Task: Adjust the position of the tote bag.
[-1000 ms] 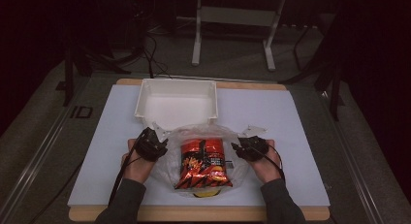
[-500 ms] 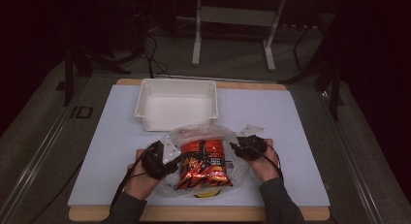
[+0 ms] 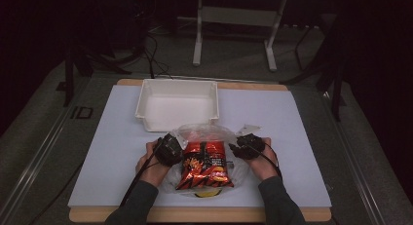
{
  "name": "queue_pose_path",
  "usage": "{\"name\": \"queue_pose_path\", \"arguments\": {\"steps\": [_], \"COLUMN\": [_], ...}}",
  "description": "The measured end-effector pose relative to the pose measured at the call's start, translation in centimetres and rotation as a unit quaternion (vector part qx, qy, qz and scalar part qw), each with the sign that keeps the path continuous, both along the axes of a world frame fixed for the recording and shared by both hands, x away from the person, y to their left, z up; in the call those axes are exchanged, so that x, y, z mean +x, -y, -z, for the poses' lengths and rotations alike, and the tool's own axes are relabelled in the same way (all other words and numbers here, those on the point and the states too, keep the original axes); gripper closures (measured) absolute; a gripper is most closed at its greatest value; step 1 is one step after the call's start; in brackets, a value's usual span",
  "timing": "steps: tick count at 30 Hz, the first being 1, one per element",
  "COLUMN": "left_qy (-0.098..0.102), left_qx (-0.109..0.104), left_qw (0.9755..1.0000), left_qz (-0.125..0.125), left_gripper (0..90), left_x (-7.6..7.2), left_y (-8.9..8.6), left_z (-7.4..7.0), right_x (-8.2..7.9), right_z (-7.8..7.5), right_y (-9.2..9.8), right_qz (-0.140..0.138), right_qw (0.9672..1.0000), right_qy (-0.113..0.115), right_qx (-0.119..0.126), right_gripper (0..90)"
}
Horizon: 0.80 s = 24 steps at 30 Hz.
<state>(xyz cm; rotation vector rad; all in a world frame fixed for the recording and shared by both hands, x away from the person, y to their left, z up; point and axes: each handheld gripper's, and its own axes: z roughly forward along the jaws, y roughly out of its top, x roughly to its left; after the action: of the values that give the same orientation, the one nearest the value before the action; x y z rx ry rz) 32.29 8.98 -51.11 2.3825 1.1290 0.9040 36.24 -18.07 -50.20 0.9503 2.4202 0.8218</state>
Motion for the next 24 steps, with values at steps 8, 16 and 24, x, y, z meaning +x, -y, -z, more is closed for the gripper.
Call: {"name": "queue_pose_path", "arguments": {"steps": [8,16,24], "left_qy": [0.017,0.010,0.001], "left_qx": [0.030,0.045,0.049], "left_qw": [0.9976,0.9941,0.9927], "left_qz": [-0.059,-0.098,-0.110], "left_gripper": [58.3,73.3,74.8], "left_x": [1.3,2.3,2.7], "left_y": [-0.7,-2.9,-4.1], "left_z": [0.5,0.8,1.3], "right_x": [1.0,1.7,2.2], "right_z": [1.2,1.5,1.5], "right_y": [-1.0,-0.8,0.9], "right_qz": [0.009,0.016,0.042], "right_qw": [0.9993,0.9984,0.9971], "right_qy": [-0.016,-0.042,-0.062], "right_qx": [-0.032,-0.034,-0.007], "right_gripper": [51.1,54.6,70.7]}}
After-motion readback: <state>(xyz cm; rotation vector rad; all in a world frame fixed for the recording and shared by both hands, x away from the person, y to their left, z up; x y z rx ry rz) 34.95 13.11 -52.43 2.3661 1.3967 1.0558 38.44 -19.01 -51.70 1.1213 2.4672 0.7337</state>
